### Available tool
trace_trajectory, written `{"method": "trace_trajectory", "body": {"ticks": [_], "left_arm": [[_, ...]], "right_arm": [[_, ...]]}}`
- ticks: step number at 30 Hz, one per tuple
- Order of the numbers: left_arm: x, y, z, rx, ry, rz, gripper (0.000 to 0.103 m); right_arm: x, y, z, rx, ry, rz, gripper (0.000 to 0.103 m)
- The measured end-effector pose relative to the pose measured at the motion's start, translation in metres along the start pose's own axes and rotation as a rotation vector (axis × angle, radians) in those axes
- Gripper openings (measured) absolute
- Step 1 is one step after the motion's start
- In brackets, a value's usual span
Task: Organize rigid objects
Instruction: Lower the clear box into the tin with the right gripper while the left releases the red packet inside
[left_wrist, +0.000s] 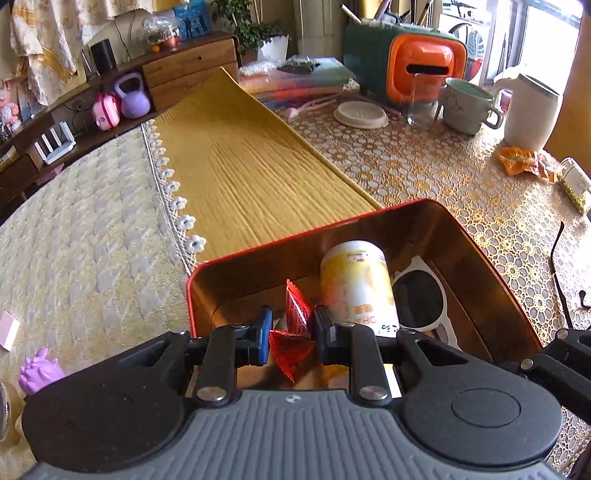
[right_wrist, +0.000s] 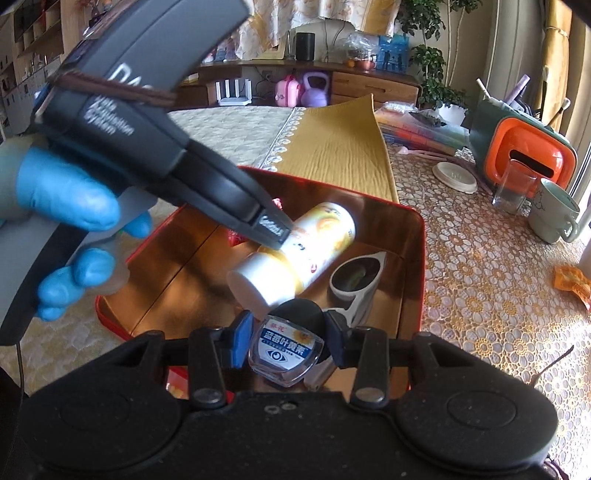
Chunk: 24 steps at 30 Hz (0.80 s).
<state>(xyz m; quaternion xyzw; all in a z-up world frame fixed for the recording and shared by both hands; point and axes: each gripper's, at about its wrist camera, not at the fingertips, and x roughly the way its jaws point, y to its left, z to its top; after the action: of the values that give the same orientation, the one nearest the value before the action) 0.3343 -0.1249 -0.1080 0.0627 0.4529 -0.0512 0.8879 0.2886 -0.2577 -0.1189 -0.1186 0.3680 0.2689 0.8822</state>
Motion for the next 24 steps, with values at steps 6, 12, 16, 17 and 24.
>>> {"method": "trace_trajectory", "body": {"ticks": [6, 12, 16, 17, 24], "left_arm": [[0.007, 0.003, 0.003, -0.021, 0.038, -0.018, 0.023], [0.01, 0.004, 0.002, -0.017, 0.052, -0.015, 0.023], [0.008, 0.005, 0.001, -0.028, 0.059, -0.024, 0.023], [0.007, 0.004, 0.001, -0.027, 0.06, -0.018, 0.024], [-0.002, 0.001, -0.004, 0.013, 0.067, -0.009, 0.028]], "right_arm": [[0.004, 0.0, -0.001, 0.005, 0.014, -0.004, 0.041], [0.006, -0.002, 0.0, 0.025, 0.021, -0.001, 0.039], [0.004, -0.003, 0.001, 0.039, 0.018, 0.0, 0.041], [0.002, -0.003, 0.001, 0.045, 0.018, -0.001, 0.041], [-0.006, -0.004, 0.0, 0.078, 0.013, 0.0, 0.047]]}}
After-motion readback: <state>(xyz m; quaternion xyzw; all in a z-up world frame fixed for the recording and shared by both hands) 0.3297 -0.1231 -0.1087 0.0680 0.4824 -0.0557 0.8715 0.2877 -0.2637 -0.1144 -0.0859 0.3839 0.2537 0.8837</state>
